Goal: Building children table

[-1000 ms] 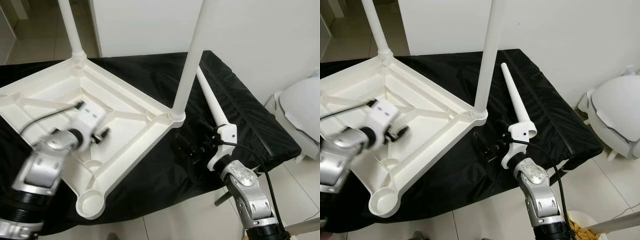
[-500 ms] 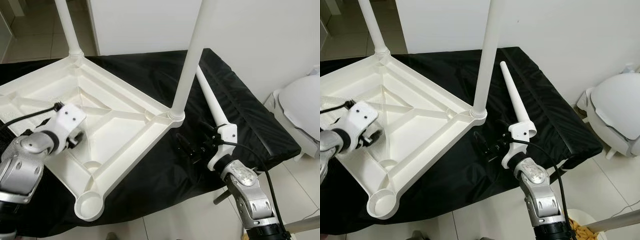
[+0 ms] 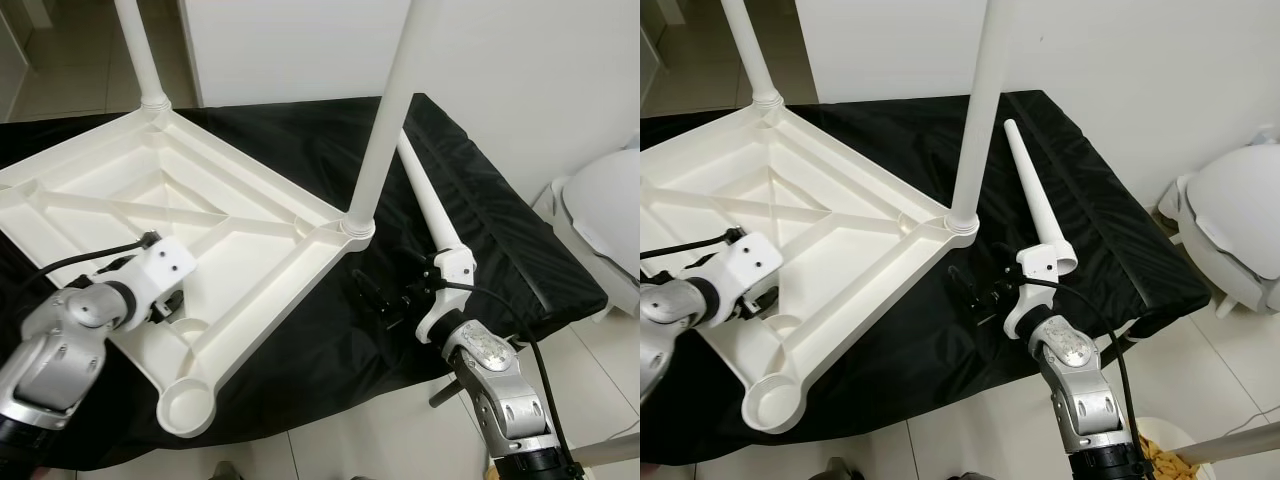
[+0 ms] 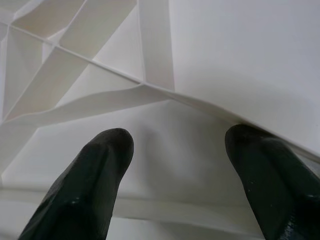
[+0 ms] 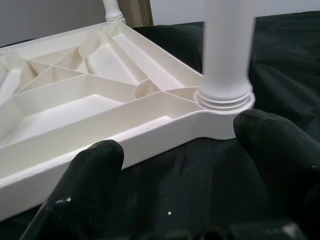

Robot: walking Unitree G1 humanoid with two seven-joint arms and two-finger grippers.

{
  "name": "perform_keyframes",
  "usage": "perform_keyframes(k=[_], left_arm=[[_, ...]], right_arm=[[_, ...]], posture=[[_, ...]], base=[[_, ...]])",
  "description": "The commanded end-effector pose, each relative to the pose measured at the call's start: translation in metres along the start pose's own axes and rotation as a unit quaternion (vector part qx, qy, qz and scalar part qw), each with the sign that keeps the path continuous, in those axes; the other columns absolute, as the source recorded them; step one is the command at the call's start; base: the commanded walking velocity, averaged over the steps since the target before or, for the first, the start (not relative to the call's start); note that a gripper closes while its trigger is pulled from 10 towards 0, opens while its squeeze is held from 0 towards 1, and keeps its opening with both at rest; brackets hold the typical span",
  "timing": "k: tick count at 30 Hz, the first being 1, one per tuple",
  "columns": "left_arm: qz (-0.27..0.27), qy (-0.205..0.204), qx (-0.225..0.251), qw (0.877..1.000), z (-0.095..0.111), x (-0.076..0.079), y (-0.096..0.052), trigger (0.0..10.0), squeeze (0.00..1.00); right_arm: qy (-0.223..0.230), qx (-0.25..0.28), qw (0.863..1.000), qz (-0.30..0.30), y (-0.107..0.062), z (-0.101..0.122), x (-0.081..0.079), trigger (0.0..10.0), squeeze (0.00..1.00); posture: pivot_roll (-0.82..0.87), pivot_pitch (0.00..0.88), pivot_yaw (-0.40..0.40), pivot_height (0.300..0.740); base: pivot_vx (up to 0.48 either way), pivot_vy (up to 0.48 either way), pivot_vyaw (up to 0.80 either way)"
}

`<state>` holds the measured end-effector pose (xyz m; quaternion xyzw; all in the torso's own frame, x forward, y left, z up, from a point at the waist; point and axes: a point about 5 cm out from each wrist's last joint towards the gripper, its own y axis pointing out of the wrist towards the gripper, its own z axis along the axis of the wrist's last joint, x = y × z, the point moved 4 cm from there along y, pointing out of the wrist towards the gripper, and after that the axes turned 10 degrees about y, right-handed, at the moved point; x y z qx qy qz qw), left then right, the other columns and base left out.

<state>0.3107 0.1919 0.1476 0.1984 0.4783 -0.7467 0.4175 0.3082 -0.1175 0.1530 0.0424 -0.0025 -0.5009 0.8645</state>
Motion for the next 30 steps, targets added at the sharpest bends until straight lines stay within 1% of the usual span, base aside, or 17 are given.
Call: perform_keyframes(k=[1, 3, 4, 5, 8, 10, 15, 17, 18, 20, 21, 22, 24, 25, 28, 29, 30], left_arm=[[-0.024, 0.010, 0.025, 0.999, 0.014, 0.012, 0.006, 10.0, 0.00], [-0.022, 0.005, 0.038, 0.999, 0.024, 0.013, 0.011, 10.0, 0.00], [-0.022, 0.005, 0.038, 0.999, 0.024, 0.013, 0.011, 10.0, 0.00], [-0.015, 0.001, 0.045, 0.999, 0.032, 0.011, 0.017, 10.0, 0.00], [-0.010, 0.000, 0.049, 0.999, 0.037, 0.009, 0.021, 10.0, 0.00], [0.004, -0.003, 0.052, 0.999, 0.044, 0.007, 0.028, 10.0, 0.00], [0.030, -0.015, 0.045, 0.998, 0.045, -0.001, 0.033, 10.0, 0.00], [0.070, -0.033, 0.037, 0.996, 0.037, -0.022, 0.029, 10.0, 0.00], [0.070, -0.033, 0.037, 0.996, 0.037, -0.022, 0.029, 10.0, 0.00], [0.097, -0.063, 0.046, 0.992, 0.032, -0.043, 0.021, 10.0, 0.00], [0.099, -0.073, 0.053, 0.991, 0.031, -0.048, 0.018, 10.0, 0.00], [0.099, -0.073, 0.053, 0.991, 0.031, -0.048, 0.018, 10.0, 0.00], [0.076, -0.098, 0.090, 0.988, 0.029, -0.058, 0.005, 10.0, 0.00], [0.076, -0.098, 0.090, 0.988, 0.029, -0.058, 0.005, 10.0, 0.00], [0.061, -0.094, 0.114, 0.987, 0.028, -0.062, -0.002, 10.0, 0.00], [0.057, -0.101, 0.122, 0.986, 0.028, -0.063, -0.004, 10.0, 0.00], [0.040, -0.100, 0.135, 0.985, 0.029, -0.061, -0.008, 10.0, 0.00]], right_arm=[[0.007, -0.006, 1.000, -0.005, -0.003, -0.003, 0.001, 10.0, 0.00], [0.008, -0.009, 1.000, -0.008, -0.005, -0.004, 0.000, 10.0, 0.00], [0.008, -0.009, 1.000, -0.008, -0.005, -0.004, 0.000, 10.0, 0.00], [0.010, -0.009, 1.000, -0.013, -0.007, -0.005, 0.000, 10.0, 0.00], [0.011, -0.010, 1.000, -0.015, -0.008, -0.005, 0.000, 10.0, 0.00], [0.014, -0.008, 1.000, -0.019, -0.009, -0.005, -0.001, 10.0, 0.00], [0.016, -0.009, 1.000, -0.022, -0.010, -0.006, -0.002, 10.0, 0.00], [0.015, -0.010, 0.999, -0.026, -0.013, -0.007, -0.001, 10.0, 0.00], [0.015, -0.010, 0.999, -0.026, -0.013, -0.007, -0.001, 10.0, 0.00], [0.014, -0.012, 0.999, -0.029, -0.014, -0.007, 0.000, 10.0, 0.00], [0.013, -0.012, 0.999, -0.029, -0.015, -0.008, 0.000, 10.0, 0.00], [0.013, -0.012, 0.999, -0.029, -0.015, -0.008, 0.000, 10.0, 0.00], [0.011, -0.013, 1.000, -0.024, -0.012, -0.007, 0.000, 10.0, 0.00], [0.011, -0.013, 1.000, -0.024, -0.012, -0.007, 0.000, 10.0, 0.00], [0.010, -0.012, 1.000, -0.020, -0.010, -0.006, 0.000, 10.0, 0.00], [0.009, -0.011, 1.000, -0.018, -0.009, -0.005, 0.000, 10.0, 0.00], [0.008, -0.011, 1.000, -0.016, -0.008, -0.005, 0.000, 10.0, 0.00]], posture=[[-0.05, 0.098, -0.038, 0.740], [-0.06, 0.100, -0.035, 0.740], [-0.06, 0.100, -0.035, 0.740], [-0.07, 0.102, -0.029, 0.740], [-0.07, 0.102, -0.027, 0.740], [-0.08, 0.101, -0.020, 0.740], [-0.09, 0.100, -0.013, 0.740], [-0.08, 0.099, -0.010, 0.740], [-0.08, 0.099, -0.010, 0.740], [-0.08, 0.099, -0.014, 0.740], [-0.08, 0.099, -0.014, 0.740], [-0.08, 0.099, -0.014, 0.740], [-0.06, 0.098, -0.025, 0.740], [-0.06, 0.098, -0.025, 0.740], [-0.06, 0.096, -0.030, 0.740], [-0.05, 0.094, -0.033, 0.740], [-0.05, 0.093, -0.035, 0.740]], base=[[0.000, 0.000, 0.00], [0.000, 0.000, 0.00], [0.000, 0.000, 0.00], [0.000, 0.000, 0.00], [0.000, 0.000, 0.00], [0.000, 0.000, 0.00], [0.000, 0.000, 0.00], [0.000, 0.000, 0.00], [0.000, 0.000, 0.00], [0.000, 0.000, 0.00], [0.000, 0.000, 0.00], [0.000, 0.000, 0.00], [0.000, 0.000, 0.00], [0.000, 0.000, 0.00], [0.000, 0.000, 0.00], [0.000, 0.000, 0.00], [0.000, 0.000, 0.00]])
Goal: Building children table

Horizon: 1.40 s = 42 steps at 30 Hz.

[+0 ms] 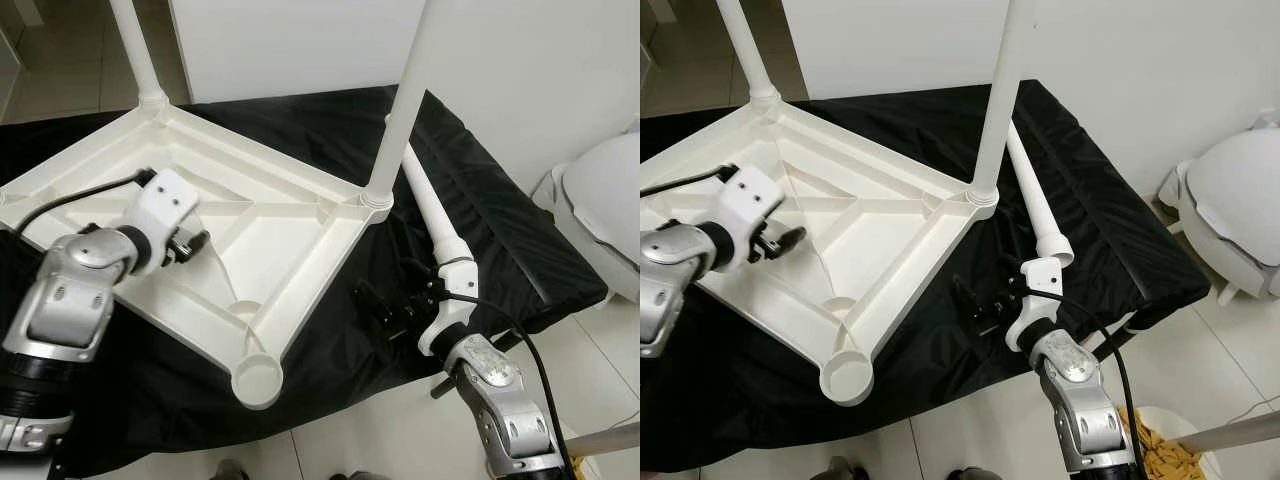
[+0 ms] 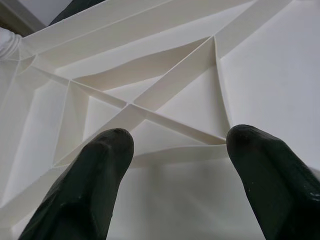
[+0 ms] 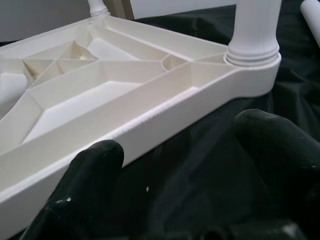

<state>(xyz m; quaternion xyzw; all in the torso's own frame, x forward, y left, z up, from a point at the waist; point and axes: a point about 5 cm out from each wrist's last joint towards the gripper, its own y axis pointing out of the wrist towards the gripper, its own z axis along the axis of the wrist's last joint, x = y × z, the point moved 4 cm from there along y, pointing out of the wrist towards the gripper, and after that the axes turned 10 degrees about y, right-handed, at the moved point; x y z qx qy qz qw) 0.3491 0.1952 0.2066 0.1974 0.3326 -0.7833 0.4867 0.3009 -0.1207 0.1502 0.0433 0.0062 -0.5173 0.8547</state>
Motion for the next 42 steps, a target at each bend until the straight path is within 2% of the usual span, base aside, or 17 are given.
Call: perform_keyframes(k=[1, 4, 7, 11, 13, 14, 16, 19, 22, 28, 36, 42], left_arm=[[-0.027, -0.002, 0.021, 0.999, 0.001, 0.003, -0.007, 10.0, 0.00], [-0.089, -0.005, 0.055, 0.995, 0.004, 0.014, -0.019, 10.0, 0.00], [-0.106, -0.005, 0.060, 0.993, 0.004, 0.018, -0.021, 10.0, 0.00], [-0.168, 0.008, 0.071, 0.983, 0.004, 0.038, -0.023, 10.0, 0.00], [-0.168, 0.008, 0.071, 0.983, 0.004, 0.038, -0.023, 10.0, 0.00], [-0.200, 0.026, 0.069, 0.977, 0.001, 0.050, -0.023, 10.0, 0.00], [-0.219, 0.035, 0.060, 0.973, -0.005, 0.056, -0.023, 10.0, 0.00], [-0.224, 0.036, 0.057, 0.972, -0.007, 0.058, -0.023, 10.0, 0.00], [-0.241, 0.056, 0.044, 0.968, -0.014, 0.062, -0.023, 10.0, 0.00], [-0.270, 0.062, 0.034, 0.960, -0.022, 0.068, -0.027, 10.0, 0.00], [-0.291, 0.074, 0.018, 0.954, -0.032, 0.067, -0.035, 10.0, 0.00], [-0.296, 0.084, 0.008, 0.951, -0.038, 0.073, -0.031, 10.0, 0.00]], right_arm=[[0.000, -0.008, 1.000, 0.004, 0.000, -0.003, 0.000, 10.0, 0.00], [-0.002, -0.006, 1.000, 0.010, 0.002, -0.002, -0.001, 10.0, 0.00], [-0.003, -0.006, 1.000, 0.012, 0.002, -0.001, -0.001, 10.0, 0.00], [0.006, -0.021, 0.999, 0.027, 0.001, -0.003, -0.002, 10.0, 0.00], [0.006, -0.021, 0.999, 0.027, 0.001, -0.003, -0.002, 10.0, 0.00], [0.007, -0.033, 0.998, 0.059, -0.003, -0.005, -0.010, 10.0, 0.00], [0.010, -0.041, 0.995, 0.085, -0.006, -0.005, -0.017, 10.0, 0.00], [0.011, -0.044, 0.995, 0.093, -0.007, -0.006, -0.020, 10.0, 0.00], [0.012, -0.054, 0.990, 0.129, -0.010, -0.006, -0.031, 10.0, 0.00], [0.010, -0.061, 0.984, 0.165, -0.014, -0.006, -0.042, 10.0, 0.00], [0.002, -0.068, 0.983, 0.171, -0.016, -0.006, -0.040, 10.0, 0.00], [0.000, -0.069, 0.983, 0.171, -0.015, -0.006, -0.039, 10.0, 0.00]], posture=[[-0.05, 0.093, -0.035, 0.740], [-0.04, 0.092, -0.041, 0.740], [-0.04, 0.091, -0.041, 0.740], [-0.04, 0.092, -0.047, 0.740], [-0.04, 0.092, -0.047, 0.740], [-0.04, 0.092, -0.048, 0.740], [-0.05, 0.091, -0.049, 0.740], [-0.05, 0.091, -0.049, 0.740], [-0.05, 0.090, -0.049, 0.740], [-0.05, 0.089, -0.048, 0.740], [-0.05, 0.087, -0.045, 0.740], [-0.05, 0.084, -0.041, 0.740]], base=[[0.000, 0.000, 0.00], [0.000, 0.000, 0.00], [0.000, 0.000, 0.00], [0.000, 0.000, 0.00], [0.000, 0.000, 0.00], [0.000, 0.000, 0.00], [0.000, 0.000, 0.00], [0.000, 0.000, 0.00], [0.000, 0.000, 0.00], [0.000, 0.000, 0.00], [0.000, 0.000, 0.00], [0.000, 0.000, 0.00]])
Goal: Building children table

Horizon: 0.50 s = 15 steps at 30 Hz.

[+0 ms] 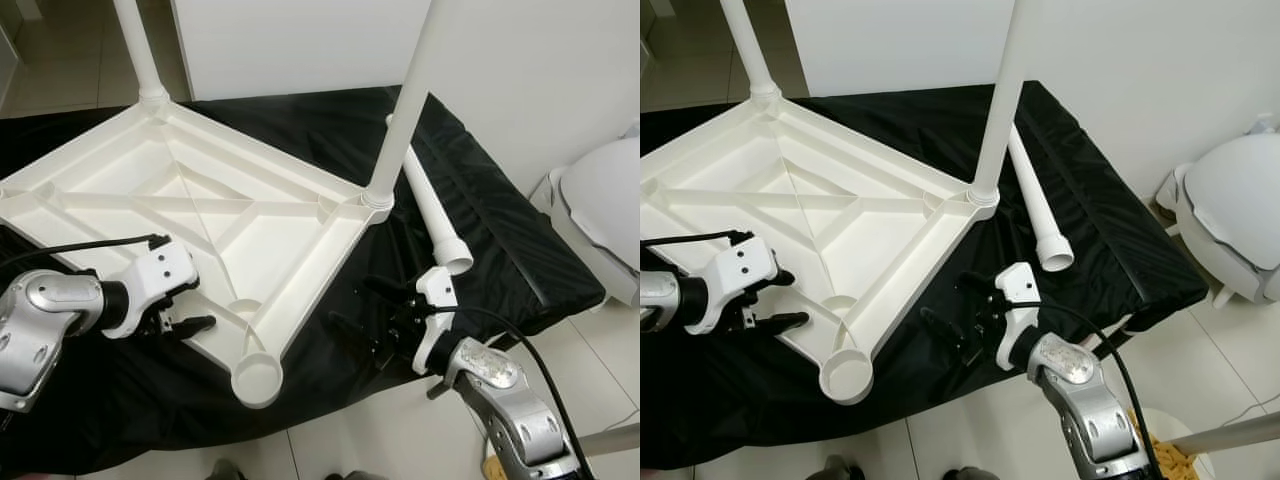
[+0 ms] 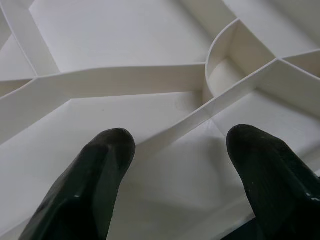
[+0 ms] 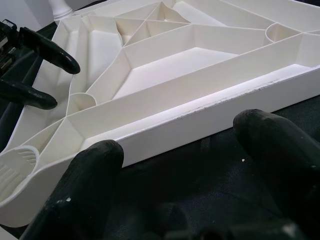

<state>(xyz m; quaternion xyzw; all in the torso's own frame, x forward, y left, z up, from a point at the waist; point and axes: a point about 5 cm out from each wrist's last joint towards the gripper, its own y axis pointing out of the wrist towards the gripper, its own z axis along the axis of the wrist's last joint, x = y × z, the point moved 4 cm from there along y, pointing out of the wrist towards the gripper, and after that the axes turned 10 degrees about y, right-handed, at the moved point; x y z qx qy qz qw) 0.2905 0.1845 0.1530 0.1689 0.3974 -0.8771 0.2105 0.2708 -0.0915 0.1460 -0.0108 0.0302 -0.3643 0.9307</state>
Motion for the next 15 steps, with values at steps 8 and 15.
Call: perform_keyframes(k=[8, 15], left_arm=[[0.024, 0.005, -0.003, 1.000, 0.000, -0.010, 0.017, 10.0, 0.00], [0.052, 0.022, 0.012, 0.998, 0.010, -0.029, 0.017, 10.0, 0.00]], right_arm=[[0.001, -0.004, 1.000, -0.005, -0.001, 0.000, 0.002, 10.0, 0.00], [0.002, -0.003, 1.000, -0.009, -0.001, -0.001, 0.002, 10.0, 0.00]], posture=[[-0.07, 0.072, -0.037, 0.740], [-0.07, 0.067, -0.030, 0.740]], base=[[0.000, 0.000, 0.00], [0.000, 0.000, 0.00]])
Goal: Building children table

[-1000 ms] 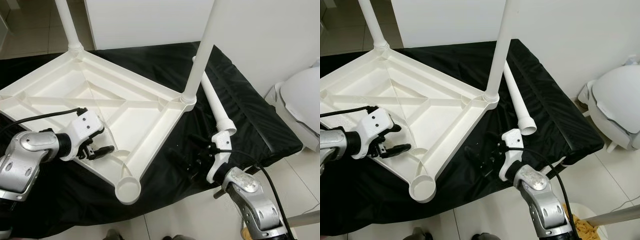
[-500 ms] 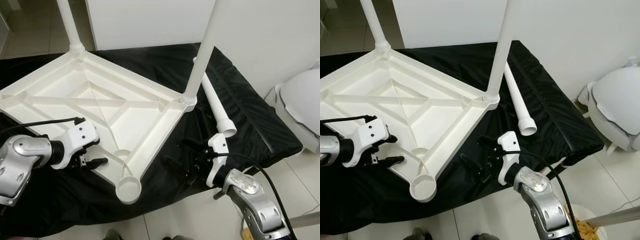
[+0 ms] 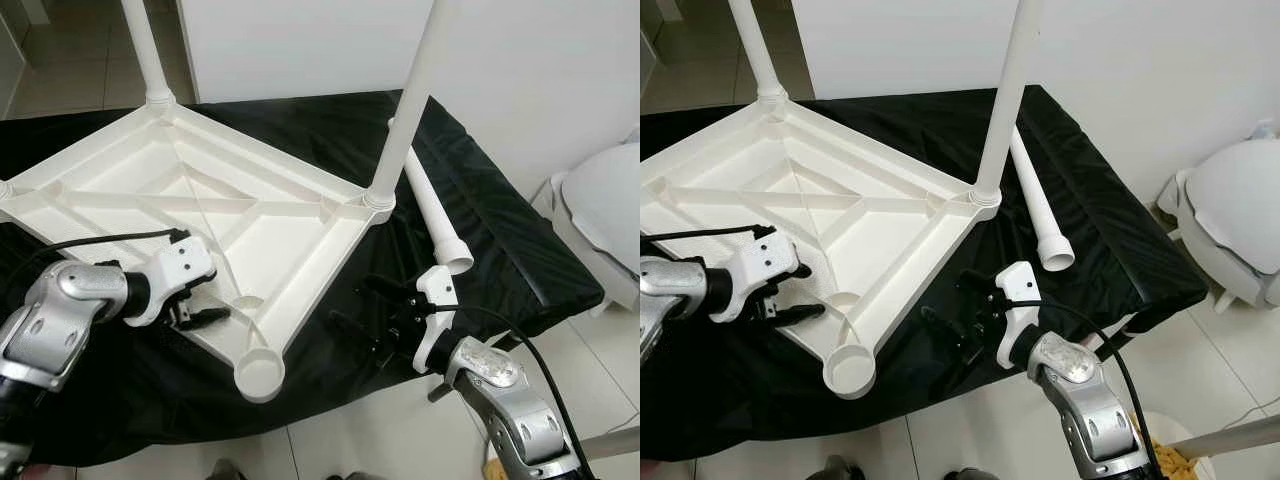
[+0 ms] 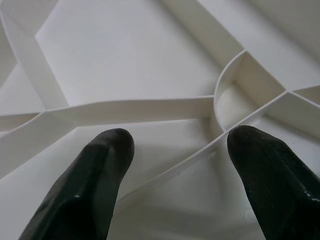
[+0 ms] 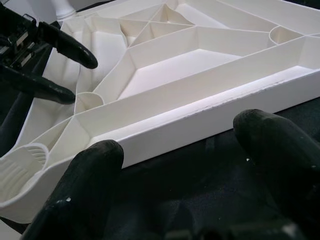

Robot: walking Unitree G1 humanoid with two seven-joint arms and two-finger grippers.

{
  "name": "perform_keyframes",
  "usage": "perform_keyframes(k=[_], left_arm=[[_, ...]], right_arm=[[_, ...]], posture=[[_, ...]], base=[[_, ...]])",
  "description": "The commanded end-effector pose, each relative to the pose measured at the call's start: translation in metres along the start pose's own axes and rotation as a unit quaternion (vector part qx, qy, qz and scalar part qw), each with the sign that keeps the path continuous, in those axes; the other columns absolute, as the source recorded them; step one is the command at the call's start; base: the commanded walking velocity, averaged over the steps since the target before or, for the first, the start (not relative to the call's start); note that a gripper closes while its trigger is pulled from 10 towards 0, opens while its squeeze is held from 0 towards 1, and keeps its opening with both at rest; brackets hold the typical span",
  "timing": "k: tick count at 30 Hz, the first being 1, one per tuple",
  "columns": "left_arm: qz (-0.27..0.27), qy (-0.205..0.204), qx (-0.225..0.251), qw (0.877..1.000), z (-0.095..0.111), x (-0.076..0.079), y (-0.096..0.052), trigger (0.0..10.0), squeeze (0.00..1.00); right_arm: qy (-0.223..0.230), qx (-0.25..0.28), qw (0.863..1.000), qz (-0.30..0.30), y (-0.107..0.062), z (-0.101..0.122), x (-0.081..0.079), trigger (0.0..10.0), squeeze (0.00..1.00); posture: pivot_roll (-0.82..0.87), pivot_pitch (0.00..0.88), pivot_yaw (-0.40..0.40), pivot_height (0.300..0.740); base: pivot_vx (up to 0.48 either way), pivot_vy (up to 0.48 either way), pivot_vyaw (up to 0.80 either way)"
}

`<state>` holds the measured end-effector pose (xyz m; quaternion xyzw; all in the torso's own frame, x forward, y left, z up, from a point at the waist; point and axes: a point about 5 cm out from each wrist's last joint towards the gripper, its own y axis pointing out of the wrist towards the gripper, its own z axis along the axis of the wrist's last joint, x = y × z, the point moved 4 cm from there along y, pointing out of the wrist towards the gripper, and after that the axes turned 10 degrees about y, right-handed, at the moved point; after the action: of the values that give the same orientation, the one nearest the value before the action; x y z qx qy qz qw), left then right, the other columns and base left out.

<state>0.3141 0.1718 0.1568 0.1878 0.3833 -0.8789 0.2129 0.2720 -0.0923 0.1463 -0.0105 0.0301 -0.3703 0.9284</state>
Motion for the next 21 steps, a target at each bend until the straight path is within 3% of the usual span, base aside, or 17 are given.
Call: perform_keyframes(k=[1, 13, 16, 21], left_arm=[[0.038, 0.014, -0.007, 0.999, 0.001, -0.010, 0.001, 10.0, 0.00], [0.004, 0.040, -0.051, 0.998, -0.017, -0.002, 0.013, 10.0, 0.00], [0.010, 0.052, -0.083, 0.995, -0.028, -0.006, 0.019, 10.0, 0.00], [0.037, 0.040, -0.109, 0.993, -0.037, -0.019, 0.021, 10.0, 0.00]], right_arm=[[0.002, -0.004, 1.000, -0.003, -0.001, -0.002, 0.001, 10.0, 0.00], [0.001, -0.005, 1.000, -0.009, -0.004, -0.003, 0.001, 10.0, 0.00], [0.005, -0.004, 1.000, -0.008, -0.003, -0.003, -0.002, 10.0, 0.00], [0.004, -0.004, 1.000, -0.012, -0.003, -0.004, -0.002, 10.0, 0.00]], posture=[[-0.07, 0.065, -0.029, 0.740], [-0.09, 0.061, -0.016, 0.740], [-0.09, 0.055, -0.007, 0.740], [-0.10, 0.052, -0.004, 0.740]], base=[[0.000, 0.000, 0.00], [0.000, 0.000, 0.00], [0.000, 0.000, 0.00], [0.000, 0.000, 0.00]])
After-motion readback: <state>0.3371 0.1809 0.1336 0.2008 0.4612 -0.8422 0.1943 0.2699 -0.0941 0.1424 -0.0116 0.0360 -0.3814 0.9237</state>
